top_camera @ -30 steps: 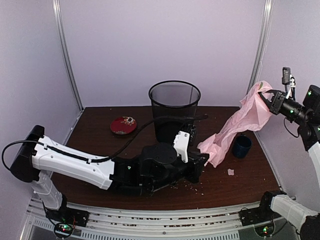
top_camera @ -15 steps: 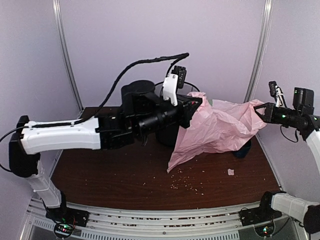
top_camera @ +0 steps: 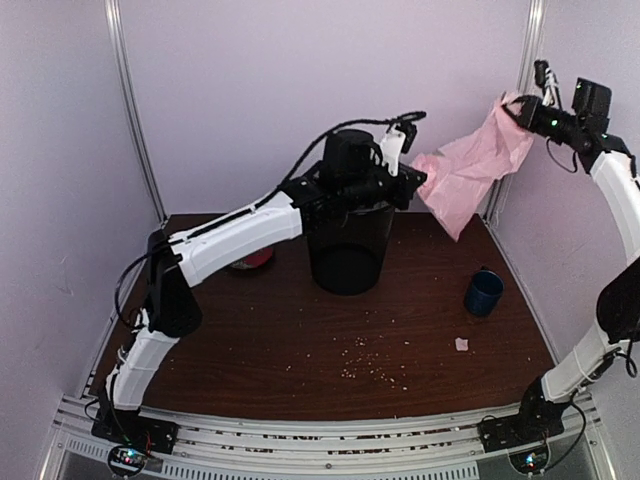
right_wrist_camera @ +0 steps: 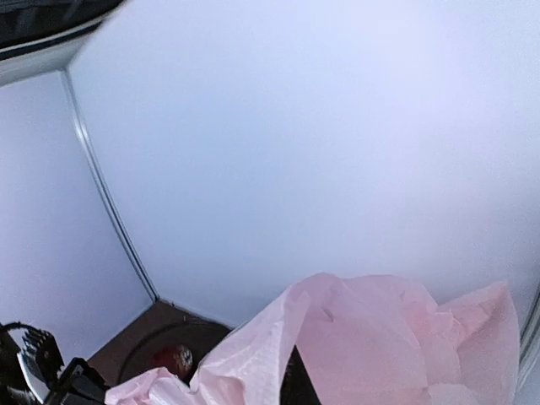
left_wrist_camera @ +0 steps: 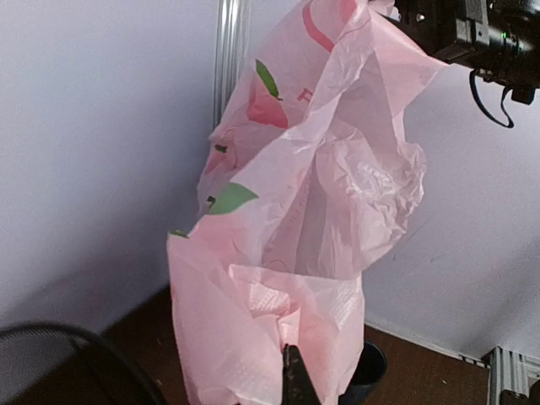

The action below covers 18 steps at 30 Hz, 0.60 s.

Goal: Put the trash bags into the trash bin
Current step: Shake the trash bag.

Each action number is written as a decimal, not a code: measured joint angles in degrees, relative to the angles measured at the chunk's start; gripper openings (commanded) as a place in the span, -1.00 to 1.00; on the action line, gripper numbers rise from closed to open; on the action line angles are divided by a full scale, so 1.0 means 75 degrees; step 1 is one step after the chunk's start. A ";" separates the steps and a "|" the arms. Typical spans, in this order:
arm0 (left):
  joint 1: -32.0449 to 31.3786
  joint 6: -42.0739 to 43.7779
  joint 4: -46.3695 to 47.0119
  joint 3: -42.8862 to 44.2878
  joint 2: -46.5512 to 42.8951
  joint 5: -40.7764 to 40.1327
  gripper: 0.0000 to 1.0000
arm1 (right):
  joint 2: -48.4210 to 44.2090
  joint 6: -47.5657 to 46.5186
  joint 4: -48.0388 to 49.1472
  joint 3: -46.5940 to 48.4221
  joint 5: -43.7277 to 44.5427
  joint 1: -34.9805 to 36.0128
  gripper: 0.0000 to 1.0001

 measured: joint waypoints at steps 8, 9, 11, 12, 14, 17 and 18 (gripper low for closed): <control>-0.3375 0.4503 0.3465 -0.4275 -0.5359 -0.1233 -1.00 | -0.4916 -0.2104 0.1250 -0.0816 -0.1632 0.0070 -1.00; -0.4144 0.4692 0.4287 -0.5528 -0.6108 -0.1244 -1.00 | -0.5753 -0.2643 0.0985 -0.1457 -0.1918 0.0111 -1.00; -0.4269 0.4383 0.5488 -0.7501 -0.6618 -0.1180 -1.00 | -0.7644 -0.4427 0.0627 -0.3742 -0.1894 0.0163 -1.00; -0.3940 0.4115 0.5837 -0.8405 -0.6583 -0.1291 -1.00 | -0.8323 -0.5388 0.0119 -0.5039 -0.1760 0.0189 -1.00; -0.3395 0.3585 0.5971 -1.0083 -0.5910 -0.1886 -1.00 | -0.8629 -0.6930 -0.1230 -0.7079 -0.1244 0.0192 -1.00; -0.3748 0.3255 0.3821 -1.1147 -0.4097 -0.2885 -1.00 | -0.7863 -0.8291 -0.3526 -0.9005 -0.0160 0.0143 -1.00; -0.4057 0.3252 0.3127 -1.1167 -0.3856 -0.3130 -1.00 | -0.8064 -0.8466 -0.4103 -0.9122 -0.0061 0.0143 -1.00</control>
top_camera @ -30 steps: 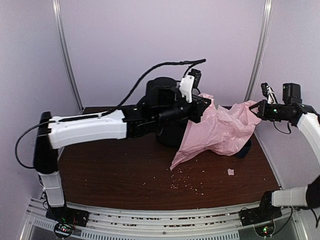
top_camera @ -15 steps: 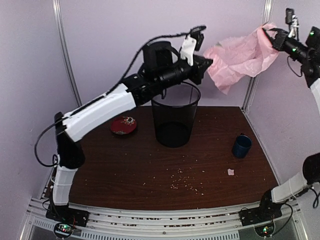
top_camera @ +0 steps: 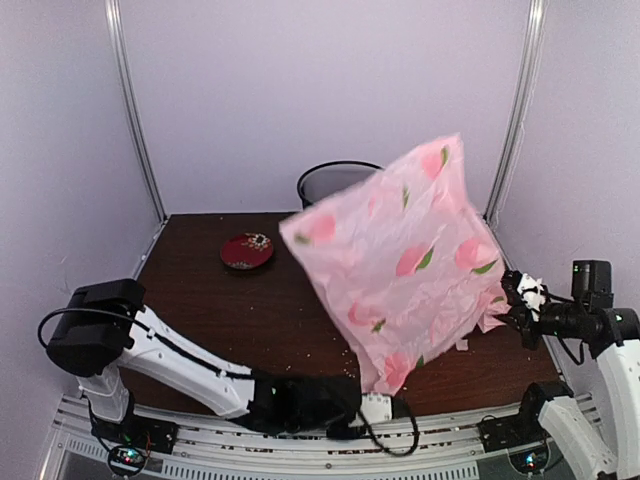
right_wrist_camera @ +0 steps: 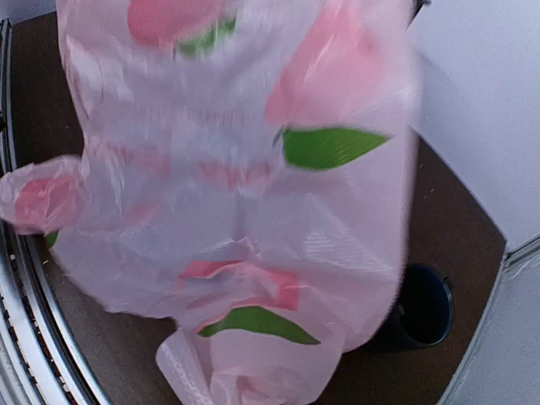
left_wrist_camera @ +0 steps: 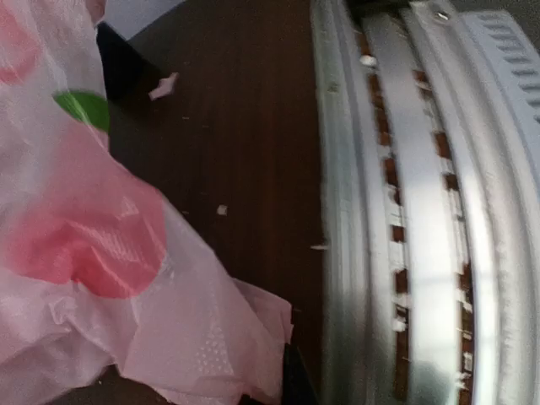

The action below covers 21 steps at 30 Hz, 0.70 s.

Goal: Put the trash bags into the trash bin
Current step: Shake the trash bag.

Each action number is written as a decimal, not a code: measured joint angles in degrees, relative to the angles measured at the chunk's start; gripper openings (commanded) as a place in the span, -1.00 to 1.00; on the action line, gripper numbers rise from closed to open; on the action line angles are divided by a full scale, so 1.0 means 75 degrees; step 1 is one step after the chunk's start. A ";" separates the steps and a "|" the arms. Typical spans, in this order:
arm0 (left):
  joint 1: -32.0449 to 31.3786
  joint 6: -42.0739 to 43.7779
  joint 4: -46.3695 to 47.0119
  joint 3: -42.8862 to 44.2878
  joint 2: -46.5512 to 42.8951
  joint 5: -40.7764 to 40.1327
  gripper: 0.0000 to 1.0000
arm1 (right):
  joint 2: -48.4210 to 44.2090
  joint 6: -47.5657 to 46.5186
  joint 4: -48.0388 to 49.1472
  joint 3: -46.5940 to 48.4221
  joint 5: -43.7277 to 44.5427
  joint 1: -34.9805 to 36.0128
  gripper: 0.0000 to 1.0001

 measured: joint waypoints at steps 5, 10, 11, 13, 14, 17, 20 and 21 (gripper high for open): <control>-0.1338 0.0166 -0.0909 0.0956 -0.0959 -0.0609 -1.00 | -0.1276 0.0411 -0.0117 0.1408 -0.0513 0.0006 -1.00; -0.0831 0.0265 0.0187 0.2535 -0.2282 -0.1070 -1.00 | -0.0344 0.2442 0.0906 0.2474 -0.1207 0.0006 -1.00; -0.0667 0.0204 0.0277 0.2801 -0.2358 -0.1122 -1.00 | -0.0020 0.2938 0.1128 0.2600 -0.1241 0.0009 -1.00; -0.0181 -0.0128 0.0198 0.3529 -0.2314 -0.1157 -1.00 | 0.0863 0.4164 0.1614 0.2970 -0.1096 0.0006 -1.00; 0.0050 -0.0294 0.0102 0.3847 -0.2200 -0.1142 -1.00 | 0.1405 0.4759 0.1871 0.3212 -0.0866 0.0006 -1.00; 0.0877 -0.0877 -0.0207 0.4692 -0.1661 -0.0877 -1.00 | 0.2911 0.5995 0.2425 0.3914 -0.0058 0.0006 -1.00; 0.1749 -0.1492 -0.0723 0.5616 -0.0737 -0.0286 -1.00 | 0.4246 0.6822 0.3066 0.4508 0.0597 0.0006 -1.00; 0.1999 -0.1623 -0.1005 0.6105 -0.0294 -0.0087 -1.00 | 0.4741 0.7079 0.3258 0.4741 0.0781 0.0006 -1.00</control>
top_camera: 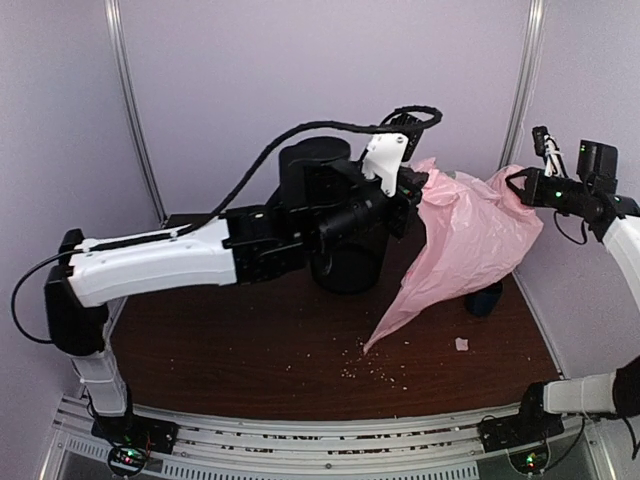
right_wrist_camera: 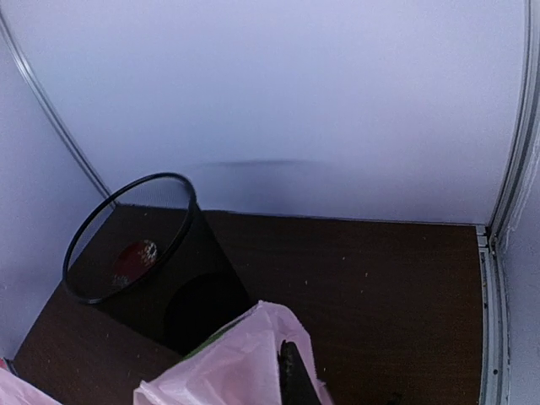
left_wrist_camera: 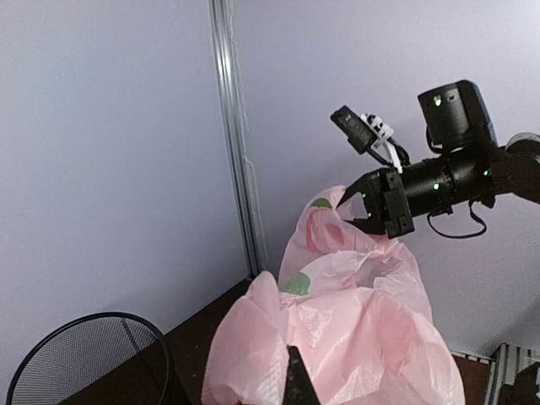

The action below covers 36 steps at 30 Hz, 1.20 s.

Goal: Put the trash bags into the trash bin
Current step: Shake the trash bag.

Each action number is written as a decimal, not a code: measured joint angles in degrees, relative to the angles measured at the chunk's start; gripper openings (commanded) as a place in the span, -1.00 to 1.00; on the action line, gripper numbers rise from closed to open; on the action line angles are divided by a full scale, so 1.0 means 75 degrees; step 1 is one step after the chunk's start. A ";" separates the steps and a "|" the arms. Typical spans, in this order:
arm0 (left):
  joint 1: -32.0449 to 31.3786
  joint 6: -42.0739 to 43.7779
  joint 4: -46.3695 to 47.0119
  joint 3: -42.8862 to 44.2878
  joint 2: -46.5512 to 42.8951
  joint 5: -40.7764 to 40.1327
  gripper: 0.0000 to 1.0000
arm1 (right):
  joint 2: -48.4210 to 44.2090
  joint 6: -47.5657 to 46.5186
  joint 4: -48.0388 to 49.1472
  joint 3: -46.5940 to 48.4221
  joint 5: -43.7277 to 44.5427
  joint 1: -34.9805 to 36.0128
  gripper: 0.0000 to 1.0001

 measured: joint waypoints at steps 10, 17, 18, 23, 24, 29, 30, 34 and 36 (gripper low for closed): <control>0.0772 0.1679 -0.0758 0.4969 0.2917 0.1163 -1.00 | 0.1218 0.1212 0.2486 0.3742 -0.0154 -0.0012 -1.00; -0.2888 0.5767 0.3704 -0.1314 -0.1492 0.1367 -1.00 | -0.3095 -0.1070 0.2970 0.3051 -0.2235 0.0017 -1.00; -0.2920 0.5560 0.4130 -0.2136 -0.1749 0.1346 -1.00 | -0.3934 -0.2025 0.2588 0.2122 -0.2317 0.0035 -1.00; -0.1647 0.4485 0.4715 -0.5400 -0.0682 -0.0134 -1.00 | -0.5887 -0.6327 -0.0595 -0.3704 -0.1072 0.0032 -1.00; -0.1699 0.4430 0.4001 -0.5773 0.0093 -0.0624 -1.00 | -0.5735 -0.6729 -0.1294 -0.4421 -0.0740 -0.0006 -1.00; -0.3060 0.4438 0.1868 -0.5968 0.0527 -0.1518 -1.00 | -0.6918 -0.7163 -0.3238 -0.4374 -0.0755 -0.0012 -1.00; -0.3261 0.4424 0.1818 -0.5936 0.0143 -0.1556 -1.00 | -0.7015 -0.6895 -0.3028 -0.3754 -0.1040 -0.0012 -1.00; -0.3311 0.4115 0.1985 -0.5135 -0.1690 -0.1784 -1.00 | -0.6493 -0.5485 -0.1955 -0.2355 -0.2002 0.0000 -1.00; -0.3136 0.3853 0.2151 -0.4511 -0.2375 -0.2025 -1.00 | -0.5796 -0.4453 -0.1384 -0.2014 -0.2451 0.0000 -1.00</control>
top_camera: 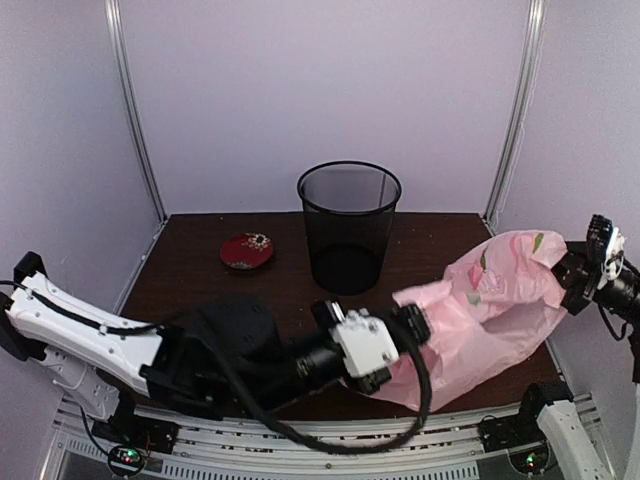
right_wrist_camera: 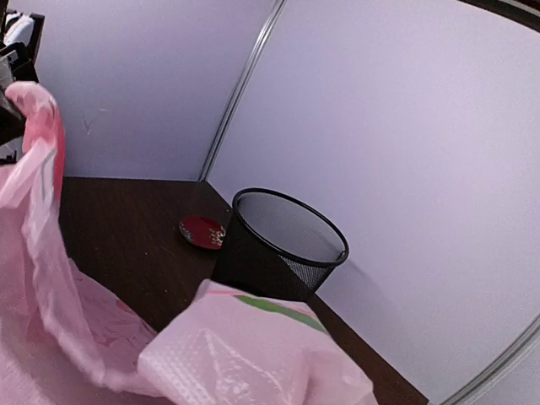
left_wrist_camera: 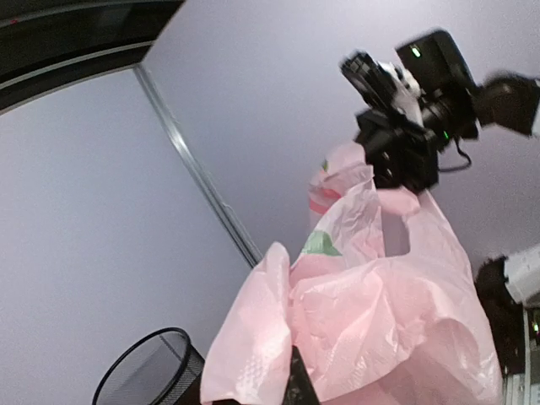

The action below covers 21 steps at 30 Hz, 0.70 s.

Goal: Put the trash bags into the trash bin
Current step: Shake the trash bag, then move the trash bag.

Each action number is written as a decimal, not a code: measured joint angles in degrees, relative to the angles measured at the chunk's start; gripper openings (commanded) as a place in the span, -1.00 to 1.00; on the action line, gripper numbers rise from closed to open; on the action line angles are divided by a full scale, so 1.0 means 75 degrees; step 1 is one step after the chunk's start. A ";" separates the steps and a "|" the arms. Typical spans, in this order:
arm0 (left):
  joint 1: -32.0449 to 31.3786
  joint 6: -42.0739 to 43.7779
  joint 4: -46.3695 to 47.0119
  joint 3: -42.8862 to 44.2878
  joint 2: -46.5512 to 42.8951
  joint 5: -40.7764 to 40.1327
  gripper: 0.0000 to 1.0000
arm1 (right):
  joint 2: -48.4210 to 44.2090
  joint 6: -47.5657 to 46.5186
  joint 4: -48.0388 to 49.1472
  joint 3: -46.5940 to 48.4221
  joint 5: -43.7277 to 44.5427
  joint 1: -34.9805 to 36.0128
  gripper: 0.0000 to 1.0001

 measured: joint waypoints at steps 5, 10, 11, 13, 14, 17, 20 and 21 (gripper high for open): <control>0.0481 -0.0970 -0.0460 0.1011 -0.0903 -0.0772 -1.00 | 0.1801 0.2209 0.1250 0.0283 -0.0565 0.0000 -1.00; 0.1017 -0.1955 -0.1507 0.0976 -0.1425 -0.1463 -1.00 | 0.2871 0.3765 0.2171 0.0530 -0.0819 0.0000 -0.51; 0.1125 -0.2136 -0.1655 0.0831 -0.1580 -0.1582 -1.00 | 0.2955 0.4089 0.2358 0.0530 -0.0874 0.0000 -0.25; 0.1271 -0.2404 -0.1932 0.0469 -0.1955 -0.1836 -1.00 | 0.3069 0.4672 0.2871 0.0539 -0.1067 0.0000 0.18; 0.1326 -0.2498 -0.2028 0.0315 -0.2127 -0.1929 -1.00 | 0.3124 0.5018 0.3287 0.0562 -0.1233 0.0000 0.37; 0.1480 -0.2836 -0.2326 -0.0184 -0.2824 -0.2203 -1.00 | 0.3279 0.5732 0.3911 0.0664 -0.1597 0.0003 0.71; 0.1533 -0.3092 -0.2503 -0.0358 -0.3308 -0.2393 -1.00 | 0.3532 0.6105 0.4313 0.1017 -0.2011 0.0090 0.76; 0.1533 -0.3165 -0.2570 -0.0379 -0.3427 -0.2454 -1.00 | 0.3640 0.6216 0.4412 0.1145 -0.2084 0.0166 0.72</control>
